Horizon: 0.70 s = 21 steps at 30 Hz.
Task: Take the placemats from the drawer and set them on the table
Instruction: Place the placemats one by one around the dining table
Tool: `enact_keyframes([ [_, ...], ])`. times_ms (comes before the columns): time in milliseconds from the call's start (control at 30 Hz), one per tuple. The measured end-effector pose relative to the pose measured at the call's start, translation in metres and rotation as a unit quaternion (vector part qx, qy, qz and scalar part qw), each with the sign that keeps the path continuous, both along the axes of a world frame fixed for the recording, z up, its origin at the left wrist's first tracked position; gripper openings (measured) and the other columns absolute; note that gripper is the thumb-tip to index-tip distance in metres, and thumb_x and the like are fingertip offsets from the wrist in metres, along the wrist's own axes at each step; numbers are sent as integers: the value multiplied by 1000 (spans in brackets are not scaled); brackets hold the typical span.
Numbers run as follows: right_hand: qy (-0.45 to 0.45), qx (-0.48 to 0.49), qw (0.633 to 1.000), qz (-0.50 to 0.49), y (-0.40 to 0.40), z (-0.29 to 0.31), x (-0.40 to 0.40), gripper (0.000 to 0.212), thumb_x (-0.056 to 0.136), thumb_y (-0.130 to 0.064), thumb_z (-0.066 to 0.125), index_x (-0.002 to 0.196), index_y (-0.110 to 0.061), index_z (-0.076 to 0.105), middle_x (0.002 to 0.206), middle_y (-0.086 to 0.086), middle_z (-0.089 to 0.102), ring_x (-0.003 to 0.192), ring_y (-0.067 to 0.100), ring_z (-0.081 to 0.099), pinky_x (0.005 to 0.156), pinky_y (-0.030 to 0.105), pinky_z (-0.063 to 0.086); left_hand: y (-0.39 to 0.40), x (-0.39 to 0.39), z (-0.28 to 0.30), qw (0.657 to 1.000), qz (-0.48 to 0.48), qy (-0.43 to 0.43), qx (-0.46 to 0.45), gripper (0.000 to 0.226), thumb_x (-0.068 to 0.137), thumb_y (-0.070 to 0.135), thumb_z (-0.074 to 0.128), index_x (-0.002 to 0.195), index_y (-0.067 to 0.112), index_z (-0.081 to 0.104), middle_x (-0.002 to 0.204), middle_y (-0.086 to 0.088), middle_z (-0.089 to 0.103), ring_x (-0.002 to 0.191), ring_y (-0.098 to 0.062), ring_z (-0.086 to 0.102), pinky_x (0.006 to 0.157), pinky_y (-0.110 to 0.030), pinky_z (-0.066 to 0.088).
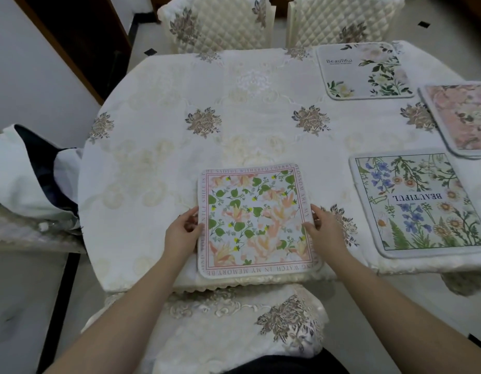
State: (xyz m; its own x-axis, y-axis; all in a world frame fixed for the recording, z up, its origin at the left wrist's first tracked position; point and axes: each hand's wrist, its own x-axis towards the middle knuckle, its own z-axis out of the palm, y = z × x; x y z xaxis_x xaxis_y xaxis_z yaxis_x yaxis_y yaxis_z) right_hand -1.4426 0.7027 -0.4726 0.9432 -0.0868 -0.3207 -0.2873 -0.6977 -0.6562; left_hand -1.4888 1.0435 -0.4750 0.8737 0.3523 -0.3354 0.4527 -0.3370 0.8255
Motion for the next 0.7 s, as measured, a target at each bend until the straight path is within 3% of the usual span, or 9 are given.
enact_keyframes([
  [133,-15,-22,999,25,1,3,-4,36,93,-19,62,128,-26,55,100,1,51,83,15,55,70,30,42,-4,-3,-1,1000,11,-3,11,43,91,10,69,131,25,63,96,5,69,87,-23,68,84,-45,59],
  [300,-22,-50,998,33,1,2,-6,25,94,-19,59,119,-19,62,99,-1,50,77,0,44,62,19,34,-6,-2,2,998,22,-9,58,37,89,14,73,125,20,66,90,12,69,83,-4,66,83,-38,58],
  [400,-15,-50,998,18,0,2,-8,33,93,-21,60,126,-19,59,111,0,48,87,10,49,82,32,47,-7,-3,4,998,22,-8,64,36,88,15,74,123,20,66,88,12,69,82,-2,65,83,-31,57],
  [467,-21,-90,996,14,1,1,-8,43,92,-20,60,134,-17,52,118,4,47,102,17,46,92,38,42,-8,-4,5,998,19,-9,67,34,87,17,75,119,23,65,87,10,68,80,-4,65,79,-31,57],
  [600,-101,-145,982,63,16,-4,-10,47,92,-17,58,138,-12,50,125,11,52,114,27,46,97,39,36,-4,0,-1,994,47,-19,100,24,87,32,72,108,27,61,84,5,65,78,-16,65,70,-35,55],
  [700,-135,-132,976,105,42,-10,-7,45,95,-20,54,139,-12,50,132,9,54,121,27,47,104,41,37,-10,7,-3,984,35,-59,165,16,91,35,61,103,23,61,88,1,62,81,-20,60,74,-43,54],
])
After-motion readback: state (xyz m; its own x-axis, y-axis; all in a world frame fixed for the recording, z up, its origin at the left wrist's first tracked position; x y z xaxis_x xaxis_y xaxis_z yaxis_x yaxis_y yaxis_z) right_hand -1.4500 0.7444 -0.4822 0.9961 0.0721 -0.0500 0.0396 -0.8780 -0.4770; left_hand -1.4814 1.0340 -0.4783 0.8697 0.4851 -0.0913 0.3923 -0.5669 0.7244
